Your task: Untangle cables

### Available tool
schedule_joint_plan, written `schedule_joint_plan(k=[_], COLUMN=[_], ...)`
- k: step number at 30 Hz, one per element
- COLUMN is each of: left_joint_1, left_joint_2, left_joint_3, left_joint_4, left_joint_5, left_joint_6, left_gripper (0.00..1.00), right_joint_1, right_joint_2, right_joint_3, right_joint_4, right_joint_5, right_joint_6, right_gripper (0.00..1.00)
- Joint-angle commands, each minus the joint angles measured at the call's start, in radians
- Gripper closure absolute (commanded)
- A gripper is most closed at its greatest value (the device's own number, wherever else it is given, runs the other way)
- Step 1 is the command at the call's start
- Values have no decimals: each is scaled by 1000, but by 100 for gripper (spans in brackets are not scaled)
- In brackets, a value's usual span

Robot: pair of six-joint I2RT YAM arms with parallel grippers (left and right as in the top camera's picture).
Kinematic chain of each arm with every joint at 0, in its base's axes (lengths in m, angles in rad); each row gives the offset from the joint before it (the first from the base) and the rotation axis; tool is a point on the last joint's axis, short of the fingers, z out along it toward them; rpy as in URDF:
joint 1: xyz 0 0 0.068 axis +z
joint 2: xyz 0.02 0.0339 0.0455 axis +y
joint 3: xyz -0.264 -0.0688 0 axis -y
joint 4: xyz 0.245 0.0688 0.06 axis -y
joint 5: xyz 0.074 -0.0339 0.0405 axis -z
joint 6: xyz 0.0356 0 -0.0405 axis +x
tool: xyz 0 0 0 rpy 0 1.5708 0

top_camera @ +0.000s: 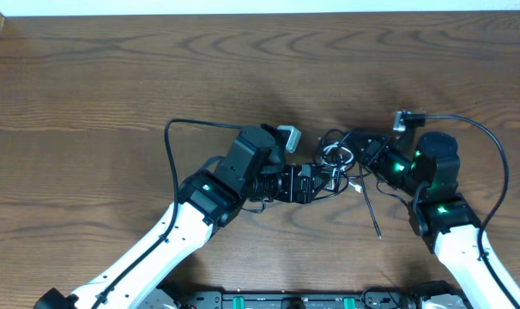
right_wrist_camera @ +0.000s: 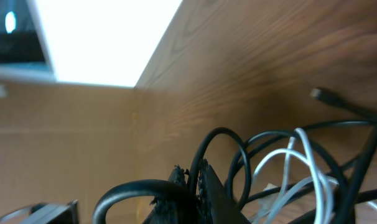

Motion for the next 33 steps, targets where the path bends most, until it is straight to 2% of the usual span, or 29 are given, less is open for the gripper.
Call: schedule_joint_plan(k=[1, 13, 15, 16, 19, 22, 23, 29, 33], left_joint_1=[-5, -5, -5, -5, -5, -5, -5, 17, 67], left_joint_2=[20, 146, 173, 185, 209, 217, 217, 217, 214], left_joint_3=[-6, -6, -6, -6, -6, -6, -6, -5, -5], left_joint_4=[2, 73, 107, 122, 145, 138, 124, -5, -88], left_joint_5=[-61, -117, -116, -117, -117, -153, -175, -309, -311], left_joint_6=[18, 18, 18, 18, 19, 19, 19, 19, 18], left_gripper=[11, 12, 28, 44, 63, 87, 92, 92, 92], right_joint_1=[0, 0, 0, 0, 0, -1, -1, -1, -1], right_joint_2=[7, 6, 7, 7, 7, 7, 7, 7, 7], right_joint_3=[18, 18, 18, 18, 18, 18, 18, 18, 18], right_joint_4=[36, 226, 223, 220, 220, 220, 220, 219, 183], right_joint_5=[-161, -426, -463, -477, -488, -488, -487, -465, -387], right_joint_6=[18, 37, 37, 36, 32, 28, 20, -190, -325], right_gripper=[98, 98, 98, 98, 95, 94, 94, 97, 98])
